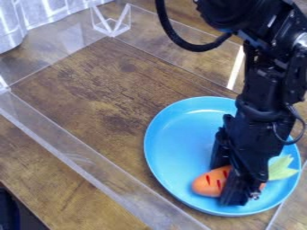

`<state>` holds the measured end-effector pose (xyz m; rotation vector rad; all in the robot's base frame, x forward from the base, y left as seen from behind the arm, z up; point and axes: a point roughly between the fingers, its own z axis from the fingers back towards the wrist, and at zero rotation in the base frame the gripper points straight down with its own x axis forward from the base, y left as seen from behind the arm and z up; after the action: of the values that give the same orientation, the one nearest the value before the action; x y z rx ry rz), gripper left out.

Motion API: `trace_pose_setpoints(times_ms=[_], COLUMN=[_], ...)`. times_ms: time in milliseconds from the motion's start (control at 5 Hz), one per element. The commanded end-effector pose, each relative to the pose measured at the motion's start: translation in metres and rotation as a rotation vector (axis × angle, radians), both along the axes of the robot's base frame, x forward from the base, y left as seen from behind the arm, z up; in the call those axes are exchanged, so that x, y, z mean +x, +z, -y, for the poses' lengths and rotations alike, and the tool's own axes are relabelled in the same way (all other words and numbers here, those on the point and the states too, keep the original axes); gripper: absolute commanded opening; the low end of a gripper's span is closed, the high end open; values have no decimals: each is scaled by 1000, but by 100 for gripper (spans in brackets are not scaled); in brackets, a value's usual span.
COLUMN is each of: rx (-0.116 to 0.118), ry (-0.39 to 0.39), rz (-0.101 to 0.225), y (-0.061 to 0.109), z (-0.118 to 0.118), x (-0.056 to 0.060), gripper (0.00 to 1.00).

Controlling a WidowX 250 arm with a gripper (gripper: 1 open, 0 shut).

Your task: Remove the carrot from inside the blue tray and put it on the table

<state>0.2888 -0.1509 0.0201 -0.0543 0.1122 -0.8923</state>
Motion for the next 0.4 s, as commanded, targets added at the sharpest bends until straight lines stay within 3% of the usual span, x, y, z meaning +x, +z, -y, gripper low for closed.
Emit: trace_pose_setpoints(times_ms=[0, 200], rx=[30, 41], ry=[-19, -16], rz=[-38, -40], y=[-9, -5], z=[-4, -6], x=[-6, -5], gripper=[0, 0])
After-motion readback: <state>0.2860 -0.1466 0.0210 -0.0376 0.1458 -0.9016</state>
